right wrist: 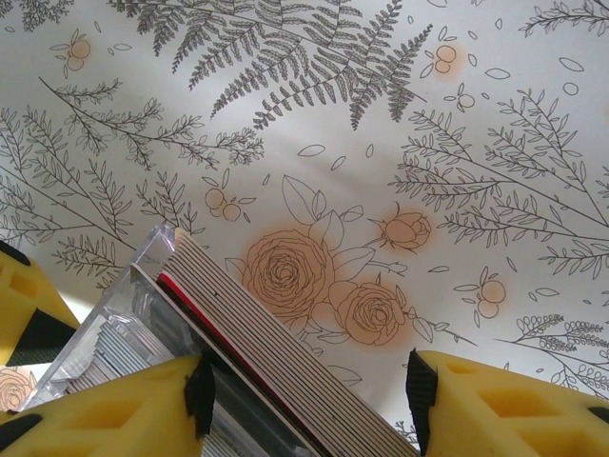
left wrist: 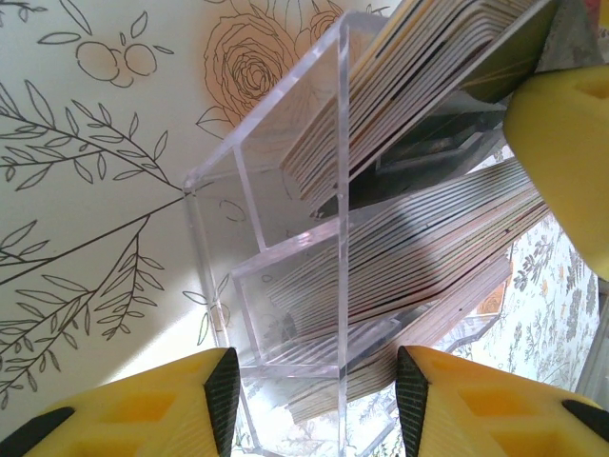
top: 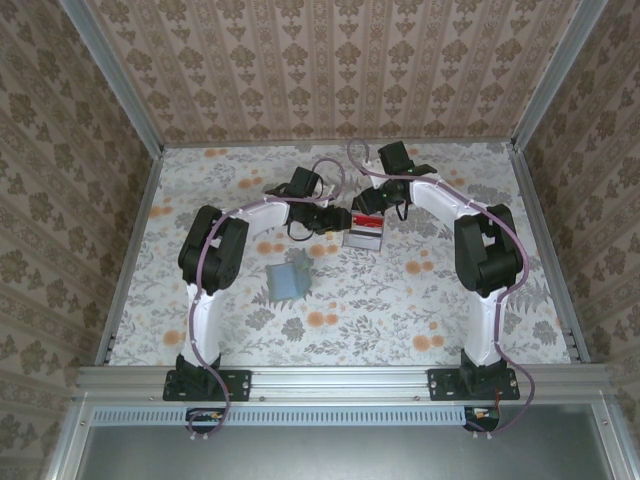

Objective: Put the credit cards into the card holder
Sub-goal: Pick up the credit card from the storage box.

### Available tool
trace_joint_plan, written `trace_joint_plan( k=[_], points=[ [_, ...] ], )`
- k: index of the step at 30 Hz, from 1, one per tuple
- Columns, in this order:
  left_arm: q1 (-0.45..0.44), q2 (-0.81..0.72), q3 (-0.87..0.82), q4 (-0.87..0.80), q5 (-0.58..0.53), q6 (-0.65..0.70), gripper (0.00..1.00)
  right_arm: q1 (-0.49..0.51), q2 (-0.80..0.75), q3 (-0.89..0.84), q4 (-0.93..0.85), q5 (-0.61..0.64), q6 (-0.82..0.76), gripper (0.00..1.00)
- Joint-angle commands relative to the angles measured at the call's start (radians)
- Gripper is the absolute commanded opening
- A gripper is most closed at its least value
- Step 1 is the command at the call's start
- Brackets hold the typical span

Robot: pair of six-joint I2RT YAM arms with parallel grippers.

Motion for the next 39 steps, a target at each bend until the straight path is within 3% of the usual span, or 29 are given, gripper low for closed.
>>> trace_joint_plan(
  k=[1,8,17,29,39],
  points=[
    [0.003,0.060,-0.041,-0.088,-0.067,-0.001,0.48,-0.015,-0.044,-0.008,0.036,0.047,0.019,0.56],
    [0.003,0.060,-0.043,-0.087,-0.069,-0.001,0.48,-0.014,-0.035,-0.008,0.028,0.032,0.015,0.46],
    [0.003,0.062,-0.036,-0.089,-0.068,-0.003,0.48,-0.017,-0.048,-0.012,0.033,0.034,0.012,0.42],
    [0.003,0.059,-0.037,-0.090,-0.066,-0.001,0.48,-0.022,-0.054,-0.010,0.027,0.021,0.012,0.24],
    [0.003,0.056,-0.027,-0.107,-0.067,0.005,0.48,-0.030,-0.074,-0.012,0.031,0.009,0.012,0.20]
  ],
)
